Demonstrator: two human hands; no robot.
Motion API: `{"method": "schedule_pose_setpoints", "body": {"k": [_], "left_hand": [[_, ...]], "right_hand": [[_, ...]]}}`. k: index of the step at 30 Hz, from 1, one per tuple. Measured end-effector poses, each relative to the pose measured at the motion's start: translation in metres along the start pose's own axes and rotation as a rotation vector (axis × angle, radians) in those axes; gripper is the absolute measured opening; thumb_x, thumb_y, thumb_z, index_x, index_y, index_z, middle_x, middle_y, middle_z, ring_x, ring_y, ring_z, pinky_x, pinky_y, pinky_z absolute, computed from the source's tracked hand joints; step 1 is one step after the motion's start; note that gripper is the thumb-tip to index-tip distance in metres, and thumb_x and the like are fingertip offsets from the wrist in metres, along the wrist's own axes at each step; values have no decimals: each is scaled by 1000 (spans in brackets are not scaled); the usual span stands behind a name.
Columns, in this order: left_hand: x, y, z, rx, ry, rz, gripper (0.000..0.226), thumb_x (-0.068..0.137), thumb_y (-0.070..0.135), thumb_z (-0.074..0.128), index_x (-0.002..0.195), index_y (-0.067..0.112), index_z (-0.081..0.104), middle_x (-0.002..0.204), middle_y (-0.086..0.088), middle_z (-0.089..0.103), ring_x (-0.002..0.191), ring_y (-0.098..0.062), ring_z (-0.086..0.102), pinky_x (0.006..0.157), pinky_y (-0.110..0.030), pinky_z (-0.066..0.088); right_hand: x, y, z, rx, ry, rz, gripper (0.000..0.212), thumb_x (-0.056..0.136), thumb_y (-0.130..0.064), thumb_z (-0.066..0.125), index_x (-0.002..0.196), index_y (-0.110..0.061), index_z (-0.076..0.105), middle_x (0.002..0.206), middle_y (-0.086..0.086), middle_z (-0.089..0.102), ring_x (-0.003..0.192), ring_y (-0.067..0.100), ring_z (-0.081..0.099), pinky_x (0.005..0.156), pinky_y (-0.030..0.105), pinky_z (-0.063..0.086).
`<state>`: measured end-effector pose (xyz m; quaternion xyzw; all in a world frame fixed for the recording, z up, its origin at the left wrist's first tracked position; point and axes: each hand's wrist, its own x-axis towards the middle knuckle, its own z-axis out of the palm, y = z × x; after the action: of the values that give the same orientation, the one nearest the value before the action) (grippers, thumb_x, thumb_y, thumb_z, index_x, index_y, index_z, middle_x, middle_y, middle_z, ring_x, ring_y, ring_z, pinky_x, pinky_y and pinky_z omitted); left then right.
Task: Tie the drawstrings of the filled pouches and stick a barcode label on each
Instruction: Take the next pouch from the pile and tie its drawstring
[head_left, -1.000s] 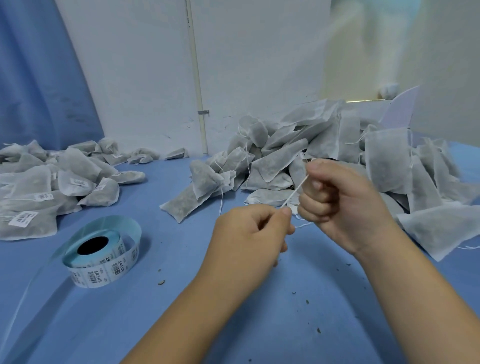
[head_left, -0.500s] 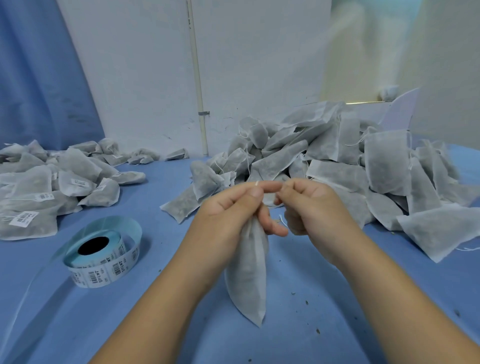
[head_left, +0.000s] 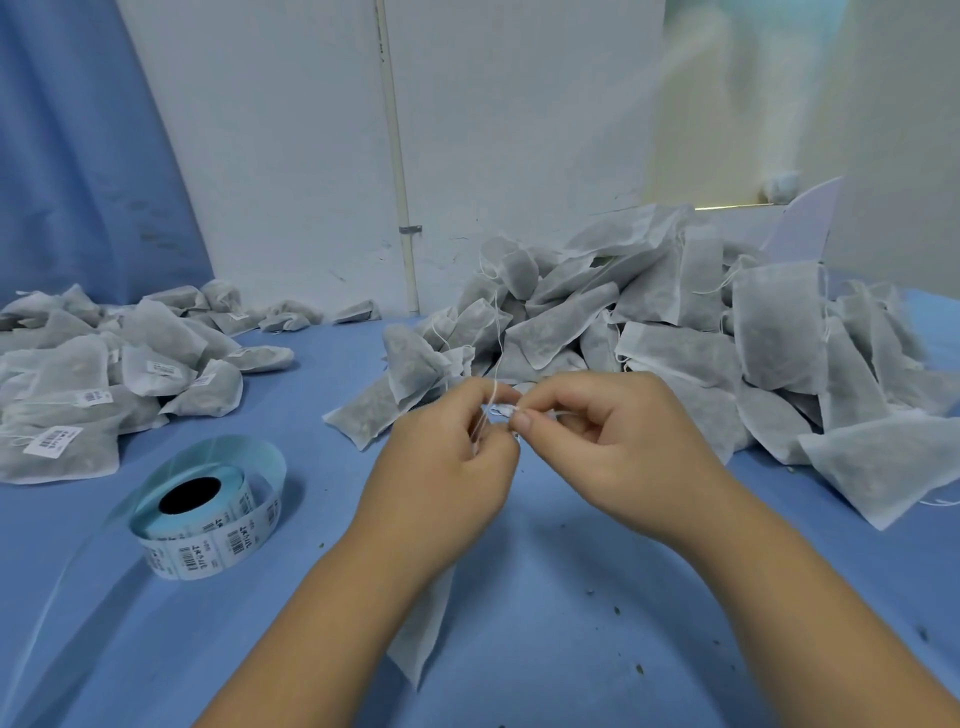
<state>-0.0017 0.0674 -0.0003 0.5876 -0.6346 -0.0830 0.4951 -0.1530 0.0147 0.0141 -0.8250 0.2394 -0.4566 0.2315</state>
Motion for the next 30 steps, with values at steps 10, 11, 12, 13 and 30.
{"method": "schedule_pose_setpoints", "body": {"k": [10,11,12,13,30], "left_hand": [[-5,12,5,-281,-243,-60,29,85,41,49,67,27,67,47,9,44,44,-12,42,47,-24,39],[-5,14,5,-380,-264,-111,29,84,39,50,65,26,67,47,7,45,42,-13,42,46,-23,40],[-5,16,5,-480,-283,-153,30,83,38,50,63,24,67,47,5,44,39,-14,40,46,-23,41],[-4,18,4,-580,-298,-183,30,83,36,51,62,22,67,47,2,43,37,-14,37,46,-24,41],[4,15,-2,-1128,-323,-448,31,81,30,53,54,15,58,48,2,36,36,-12,36,46,-26,45]], "right_hand": [[4,7,-5,282,29,134,12,85,-16,70,73,-15,71,62,30,50,55,31,37,55,29,32],[4,8,-5,280,33,147,14,87,-14,70,73,-14,71,59,24,52,54,25,39,55,27,34],[5,9,-4,286,26,161,15,88,-13,68,73,-13,70,54,13,53,53,15,40,54,22,34],[5,9,-3,295,11,181,17,89,-12,67,72,-12,70,51,5,53,52,10,39,53,18,34],[4,-10,-1,389,-42,178,19,90,-5,63,74,-13,71,66,-11,67,62,0,58,57,11,44]]}}
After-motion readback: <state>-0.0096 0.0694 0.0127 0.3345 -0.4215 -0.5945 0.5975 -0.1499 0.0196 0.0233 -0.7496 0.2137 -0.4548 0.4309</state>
